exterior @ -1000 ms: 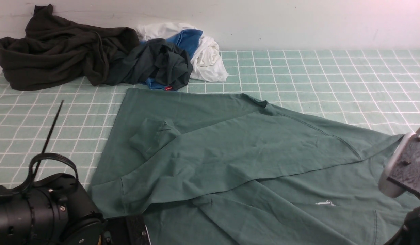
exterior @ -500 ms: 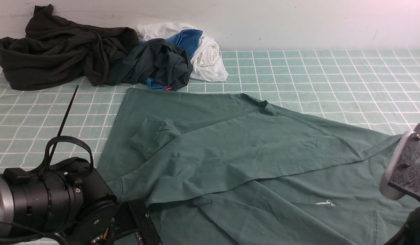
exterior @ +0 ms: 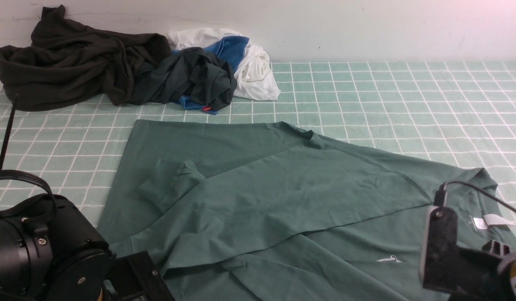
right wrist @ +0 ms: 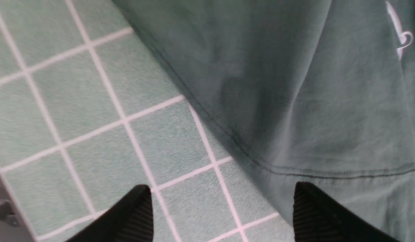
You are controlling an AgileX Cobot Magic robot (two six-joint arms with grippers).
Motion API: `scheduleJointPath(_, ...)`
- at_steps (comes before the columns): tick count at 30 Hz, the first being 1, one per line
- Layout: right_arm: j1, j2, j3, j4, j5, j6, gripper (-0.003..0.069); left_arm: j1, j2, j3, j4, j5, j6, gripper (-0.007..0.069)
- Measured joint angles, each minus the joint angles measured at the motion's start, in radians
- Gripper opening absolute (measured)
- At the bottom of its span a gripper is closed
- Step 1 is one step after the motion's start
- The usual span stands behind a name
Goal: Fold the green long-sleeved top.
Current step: Use both arms simultaneously to clamp the lower edge of the clothing fabric, then use both arms to drag the lower edge of the fabric forward and fold it over the upper edge
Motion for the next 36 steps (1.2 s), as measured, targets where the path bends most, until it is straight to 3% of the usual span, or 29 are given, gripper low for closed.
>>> scheduleJointPath(7, 0.000, 0.208, 0.042, -0.072, -0.200, -0.016, 0.0538, 0.000, -0.001, 0.001, -0.003, -0.019, 0.000, 0.0006)
scheduleJointPath(12, 0.000, 0.272, 0.039, -0.086, -0.224, 0.037, 0.0451, 0.000, -0.001, 0.001, -0.004, -0.020, 0.000, 0.0006)
scheduleJointPath(18, 0.002, 0.237, 0.042, -0.139, -0.236, 0.091, 0.0279, 0.000, -0.003, 0.001, -0.004, -0.020, 0.000, 0.0006)
scheduleJointPath(19, 0.002, 0.228, 0.042, -0.148, -0.234, 0.093, 0.0223, 0.000, -0.003, 0.001, -0.004, -0.020, 0.000, 0.0006)
scheduleJointPath(20, 0.002, 0.226, 0.042, -0.150, -0.234, 0.095, 0.0223, 0.000, -0.003, 0.001, -0.004, -0.020, 0.000, 0.0006)
scheduleJointPath(23, 0.002, 0.208, 0.042, -0.165, -0.221, 0.095, 0.0072, 0.000, -0.003, 0.001, -0.006, -0.021, 0.000, 0.0006)
scheduleJointPath(26, 0.003, 0.177, 0.016, -0.197, -0.146, 0.095, 0.0013, 0.000, -0.004, -0.001, -0.008, -0.017, 0.000, 0.0006)
scheduleJointPath(31, -0.015, 0.049, -0.143, -0.242, 0.143, 0.094, 0.0008, 0.000, -0.045, -0.081, -0.047, 0.080, -0.001, 0.0006)
scheduleJointPath(36, -0.113, -0.001, -0.310, -0.224, 0.248, 0.018, 0.0008, 0.000, -0.094, -0.267, -0.034, 0.163, 0.020, 0.0006)
